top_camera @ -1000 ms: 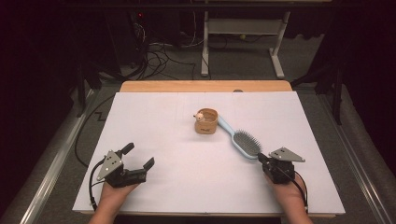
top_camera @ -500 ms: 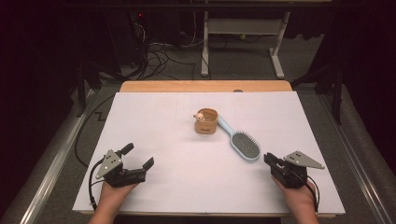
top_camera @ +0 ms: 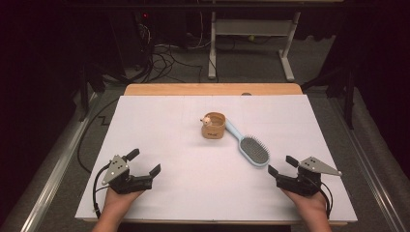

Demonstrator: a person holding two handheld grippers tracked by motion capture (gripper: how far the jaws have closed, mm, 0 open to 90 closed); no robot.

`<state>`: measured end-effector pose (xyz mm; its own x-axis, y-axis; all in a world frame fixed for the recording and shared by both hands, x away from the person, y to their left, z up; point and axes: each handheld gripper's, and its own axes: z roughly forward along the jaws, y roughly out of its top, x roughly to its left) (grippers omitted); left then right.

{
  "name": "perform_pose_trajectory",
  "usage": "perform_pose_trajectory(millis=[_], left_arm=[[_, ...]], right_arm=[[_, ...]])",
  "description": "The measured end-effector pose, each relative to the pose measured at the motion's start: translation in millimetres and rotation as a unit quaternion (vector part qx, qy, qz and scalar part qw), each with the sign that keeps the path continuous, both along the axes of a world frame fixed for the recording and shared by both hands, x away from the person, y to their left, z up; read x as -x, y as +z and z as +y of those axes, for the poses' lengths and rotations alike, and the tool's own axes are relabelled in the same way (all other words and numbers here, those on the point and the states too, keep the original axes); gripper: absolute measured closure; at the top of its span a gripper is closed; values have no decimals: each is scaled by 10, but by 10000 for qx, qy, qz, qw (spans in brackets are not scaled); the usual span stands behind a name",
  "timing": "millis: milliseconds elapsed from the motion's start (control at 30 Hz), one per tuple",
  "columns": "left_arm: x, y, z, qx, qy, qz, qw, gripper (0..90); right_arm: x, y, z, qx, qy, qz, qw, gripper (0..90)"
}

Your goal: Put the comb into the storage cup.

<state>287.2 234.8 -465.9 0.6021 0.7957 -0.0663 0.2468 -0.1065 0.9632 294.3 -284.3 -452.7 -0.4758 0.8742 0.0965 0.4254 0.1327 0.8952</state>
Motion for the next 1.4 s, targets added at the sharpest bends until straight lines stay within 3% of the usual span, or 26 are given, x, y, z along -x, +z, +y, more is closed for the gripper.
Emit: perform_pose_trajectory(millis=[100,400,600,767,933,1133,1400], left_arm=[[2,-1,-1,-6,-5,12,10000,27],[-5,6,1,34,6,-44,10000,27],[-38,11,13,-37,-75,-21,10000,27],[-51,3,17,-78,-134,65,9999,24],[-47,7,7,-131,-130,20,9998,26],[-40,4,-30,-151,-248,-47,9996,8],[-44,0,-52,-153,-223,-85,9996,3]], right_arm=[[-20,-7,27,35,-38,57,10000,0],[-19,-11,71,167,-41,73,9998,0],[-27,3,97,262,-47,277,9993,0],[-85,-18,125,469,-69,626,9969,0],[-129,-34,150,671,-39,965,9931,0],[-161,-32,191,875,10,1092,9902,1],[-183,-34,163,998,58,1360,9857,0]])
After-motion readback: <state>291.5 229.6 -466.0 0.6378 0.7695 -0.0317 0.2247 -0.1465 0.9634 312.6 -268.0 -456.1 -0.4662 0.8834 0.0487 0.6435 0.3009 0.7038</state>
